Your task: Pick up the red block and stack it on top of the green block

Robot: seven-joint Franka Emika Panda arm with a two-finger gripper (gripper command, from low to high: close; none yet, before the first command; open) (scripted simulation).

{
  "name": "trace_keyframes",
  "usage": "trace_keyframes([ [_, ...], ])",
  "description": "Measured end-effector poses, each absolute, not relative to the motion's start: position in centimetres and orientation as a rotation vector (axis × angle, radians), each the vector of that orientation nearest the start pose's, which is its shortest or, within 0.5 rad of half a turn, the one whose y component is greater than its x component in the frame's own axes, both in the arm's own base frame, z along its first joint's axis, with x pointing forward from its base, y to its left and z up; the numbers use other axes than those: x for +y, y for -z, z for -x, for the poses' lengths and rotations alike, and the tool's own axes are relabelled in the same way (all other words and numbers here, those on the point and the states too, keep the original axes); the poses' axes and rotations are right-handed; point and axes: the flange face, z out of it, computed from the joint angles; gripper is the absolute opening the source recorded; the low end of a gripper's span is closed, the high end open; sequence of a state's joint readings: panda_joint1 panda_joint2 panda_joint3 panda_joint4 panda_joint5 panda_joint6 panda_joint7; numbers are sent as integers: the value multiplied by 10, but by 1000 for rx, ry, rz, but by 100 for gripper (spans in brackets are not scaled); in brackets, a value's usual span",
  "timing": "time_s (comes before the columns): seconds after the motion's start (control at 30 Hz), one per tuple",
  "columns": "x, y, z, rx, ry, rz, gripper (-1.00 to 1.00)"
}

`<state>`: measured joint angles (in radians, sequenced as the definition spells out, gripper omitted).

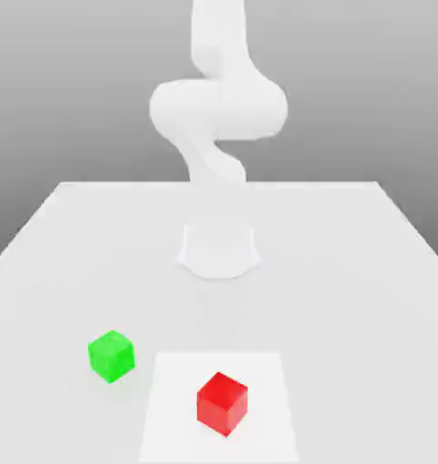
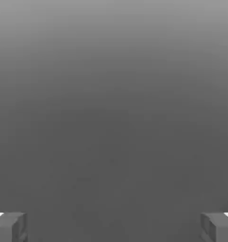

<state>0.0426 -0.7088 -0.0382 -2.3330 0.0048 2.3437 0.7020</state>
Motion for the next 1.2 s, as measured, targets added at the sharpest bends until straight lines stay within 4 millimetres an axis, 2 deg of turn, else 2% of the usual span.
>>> trace_keyframes([
  [0.17,-2,-564,-437,700,748,2747,0],
  [0.27,1,-501,-457,554,630,2846,0],
  [0.37,5,-437,-468,401,509,2932,0],
  [0.53,9,-333,-466,130,298,3046,0],
  [0.73,7,-221,-437,-206,37,3127,0],
  [0.9,5,-161,-432,-252,3,3133,0],
  [0.93,5,-150,-431,-252,1,3132,-100],
  [1.1,5,-150,-431,-252,-2,3132,-100],
  [1.13,5,-145,-431,-252,-3,3132,-100],
  [1.2,5,-156,-432,-254,-1,3132,-100],
])
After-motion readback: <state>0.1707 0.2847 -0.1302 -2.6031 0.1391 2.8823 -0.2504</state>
